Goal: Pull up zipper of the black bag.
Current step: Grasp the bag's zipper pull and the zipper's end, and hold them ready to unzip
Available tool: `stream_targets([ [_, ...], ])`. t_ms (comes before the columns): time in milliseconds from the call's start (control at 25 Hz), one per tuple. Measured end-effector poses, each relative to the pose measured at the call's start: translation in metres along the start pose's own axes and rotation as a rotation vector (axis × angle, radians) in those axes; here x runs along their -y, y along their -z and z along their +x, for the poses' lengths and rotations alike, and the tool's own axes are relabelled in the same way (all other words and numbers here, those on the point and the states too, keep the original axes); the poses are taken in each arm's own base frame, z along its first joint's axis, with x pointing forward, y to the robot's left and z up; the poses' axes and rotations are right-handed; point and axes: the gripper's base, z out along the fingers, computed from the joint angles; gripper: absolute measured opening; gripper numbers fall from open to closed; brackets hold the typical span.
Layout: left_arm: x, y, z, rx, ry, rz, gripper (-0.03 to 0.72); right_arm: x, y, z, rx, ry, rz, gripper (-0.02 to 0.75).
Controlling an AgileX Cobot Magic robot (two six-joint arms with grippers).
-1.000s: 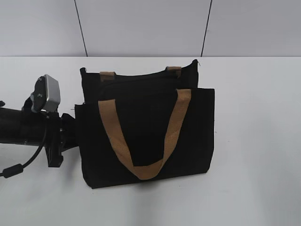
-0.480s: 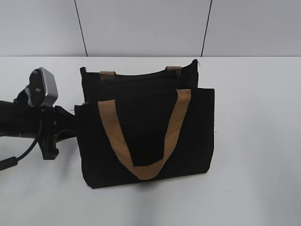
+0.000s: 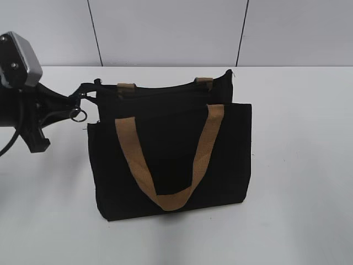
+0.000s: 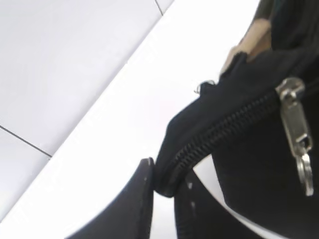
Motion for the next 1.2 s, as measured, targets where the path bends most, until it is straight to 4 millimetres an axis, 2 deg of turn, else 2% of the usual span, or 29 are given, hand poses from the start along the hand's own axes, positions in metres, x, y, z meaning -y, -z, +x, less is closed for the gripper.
stream_targets([
  [240, -0.010, 0.031, -0.023, 0.030, -0.032, -0.123, 0.076, -0.005, 0.008, -0.012, 0.054, 0.056, -0.026, 0.381],
  [480, -0.013, 0.057, -0.044, 0.085, -0.071, -0.208, 0.076, -0.003, 0.014, -0.049, 0.104, 0.045, -0.072, 0.381],
  [600, -0.013, 0.065, -0.048, 0.089, -0.063, -0.238, 0.076, 0.004, -0.001, -0.065, 0.070, 0.010, -0.129, 0.381],
  [880, -0.014, 0.067, -0.047, 0.075, -0.056, -0.255, 0.076, 0.007, -0.026, -0.078, 0.016, 0.000, -0.211, 0.381],
  [1040, -0.013, 0.068, -0.048, 0.079, -0.050, -0.255, 0.076, -0.013, -0.047, -0.086, 0.021, 0.067, -0.280, 0.381],
  [1200, -0.013, 0.068, -0.049, 0.081, -0.046, -0.254, 0.076, -0.045, -0.083, -0.092, -0.002, 0.106, -0.360, 0.365],
])
